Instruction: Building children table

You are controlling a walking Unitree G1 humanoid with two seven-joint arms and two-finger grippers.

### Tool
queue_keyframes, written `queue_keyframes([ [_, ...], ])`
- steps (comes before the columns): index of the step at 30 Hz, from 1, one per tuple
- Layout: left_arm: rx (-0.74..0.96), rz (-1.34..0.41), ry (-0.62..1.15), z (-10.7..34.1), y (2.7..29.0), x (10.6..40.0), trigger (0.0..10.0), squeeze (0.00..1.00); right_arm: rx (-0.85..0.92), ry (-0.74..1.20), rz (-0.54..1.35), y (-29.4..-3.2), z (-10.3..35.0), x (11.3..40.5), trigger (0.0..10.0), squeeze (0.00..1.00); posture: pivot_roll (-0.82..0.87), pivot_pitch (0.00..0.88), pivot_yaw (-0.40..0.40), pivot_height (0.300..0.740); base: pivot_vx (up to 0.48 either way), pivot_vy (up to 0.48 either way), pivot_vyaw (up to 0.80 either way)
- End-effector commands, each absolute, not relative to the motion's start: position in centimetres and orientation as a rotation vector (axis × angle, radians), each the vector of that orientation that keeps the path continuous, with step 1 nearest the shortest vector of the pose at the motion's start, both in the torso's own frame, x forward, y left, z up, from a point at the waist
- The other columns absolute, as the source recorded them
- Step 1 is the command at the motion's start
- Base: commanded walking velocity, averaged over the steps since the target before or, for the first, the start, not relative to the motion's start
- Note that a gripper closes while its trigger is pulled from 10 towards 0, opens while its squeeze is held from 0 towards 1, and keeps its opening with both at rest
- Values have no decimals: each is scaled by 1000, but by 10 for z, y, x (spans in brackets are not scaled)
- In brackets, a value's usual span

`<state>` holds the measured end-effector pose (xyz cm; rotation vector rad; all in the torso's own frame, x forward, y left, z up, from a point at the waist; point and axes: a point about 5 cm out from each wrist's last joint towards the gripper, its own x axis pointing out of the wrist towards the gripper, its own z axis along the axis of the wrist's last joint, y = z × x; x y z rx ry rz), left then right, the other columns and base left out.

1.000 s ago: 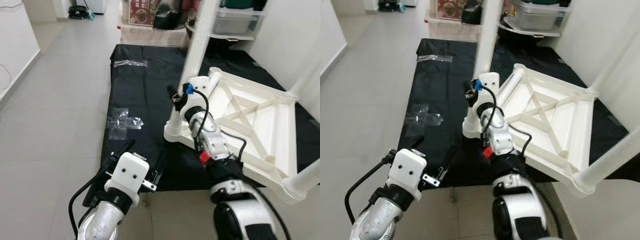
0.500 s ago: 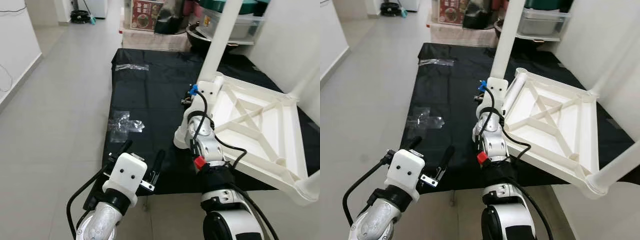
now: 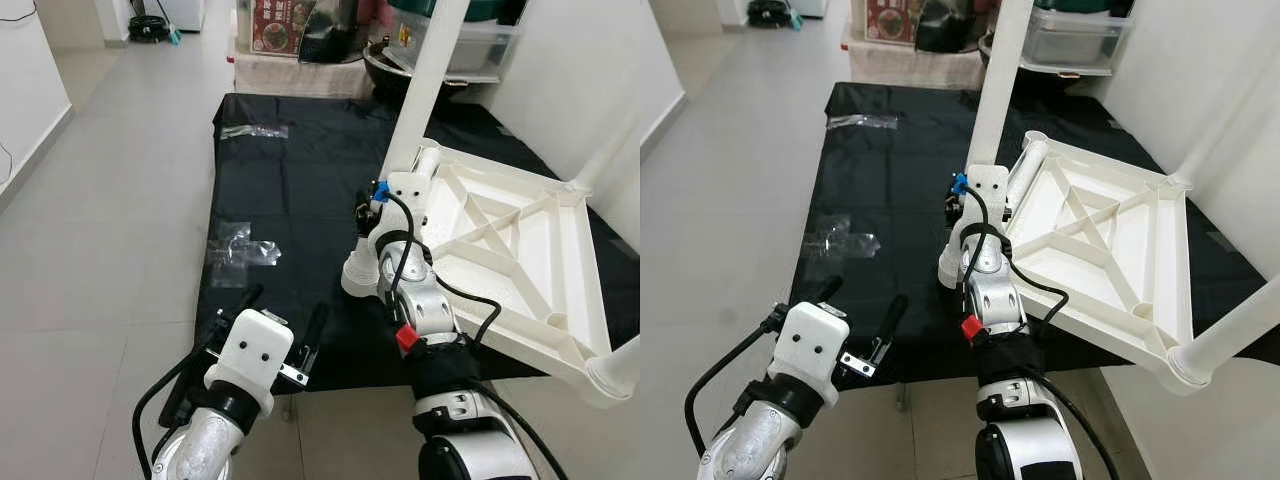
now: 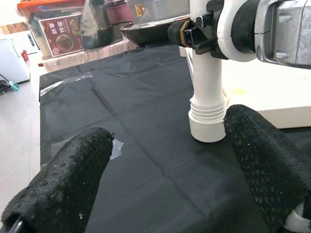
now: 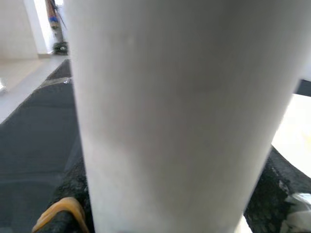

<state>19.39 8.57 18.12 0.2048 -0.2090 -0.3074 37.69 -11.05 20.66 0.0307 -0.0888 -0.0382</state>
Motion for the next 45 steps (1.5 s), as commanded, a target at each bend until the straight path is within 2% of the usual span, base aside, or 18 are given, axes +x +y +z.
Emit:
queue_keyframes([
  [1, 213, -315, -200, 178, 84, 193, 10000, 0, 125, -115, 26, -119, 215, 383, 10000, 0, 96, 72, -110, 740, 0, 0, 0],
  [5, 217, -311, -200, 178, 84, 194, 10000, 0, 215, -182, 350, -114, 232, 386, 10000, 0, 97, 67, -112, 740, 0, 0, 0],
  [8, 219, -310, -201, 177, 84, 194, 10000, 0, 172, -169, 625, -119, 238, 385, 10000, 0, 95, 62, -110, 740, 0, 0, 0],
  [12, 219, -309, -202, 177, 84, 195, 10000, 0, 164, -123, 818, -129, 237, 384, 10000, 0, 93, 60, -110, 740, 0, 0, 0],
  [13, 220, -309, -204, 178, 84, 195, 10000, 0, 155, -76, 963, -129, 231, 379, 10000, 0, 97, 63, -112, 740, 0, 0, 0],
  [15, 220, -309, -205, 178, 84, 195, 10000, 0, 154, -64, 1004, -129, 229, 378, 10000, 0, 97, 63, -112, 740, 0, 0, 0],
  [20, 220, -306, -206, 179, 84, 195, 10000, 0, 146, 32, 1256, -119, 217, 375, 10000, 0, 112, 73, -118, 740, 0, 0, 0],
  [26, 223, -306, -206, 179, 84, 195, 10000, 0, 135, 53, 1319, -114, 216, 375, 10000, 0, 118, 78, -117, 740, 0, 0, 0],
  [27, 224, -305, -203, 179, 84, 194, 10000, 0, 138, 73, 1394, -108, 216, 373, 2314, 0, 118, 83, -120, 740, 0, 0, 0],
  [30, 225, -304, -201, 178, 85, 194, 10000, 0, 154, 83, 1440, -105, 217, 372, 2314, 0, 118, 83, -120, 740, 0, 0, 0],
  [31, 225, -307, -200, 178, 84, 194, 10000, 0, 146, 64, 1420, -105, 218, 373, 0, 0, 115, 86, -120, 740, 0, 0, 0],
  [40, 220, -309, -197, 177, 85, 194, 10000, 0, 150, -23, 1407, -108, 220, 372, 0, 0, 100, 89, -105, 740, 0, 0, 0],
  [42, 215, -313, -202, 178, 83, 195, 10000, 0, 112, -93, 1239, -107, 222, 378, 0, 0, 104, 90, -108, 740, 0, 0, 0],
  [43, 215, -313, -202, 178, 83, 195, 10000, 0, 112, -93, 1239, -107, 222, 378, 0, 0, 104, 90, -108, 740, 0, 0, 0],
  [44, 214, -313, -205, 180, 83, 195, 10000, 0, 75, -107, 1044, -108, 220, 386, 0, 0, 104, 90, -108, 740, 0, 0, 0],
  [45, 213, -313, -207, 180, 83, 195, 10000, 0, 66, -108, 956, -109, 220, 390, 0, 0, 104, 90, -108, 740, 0, 0, 0],
])
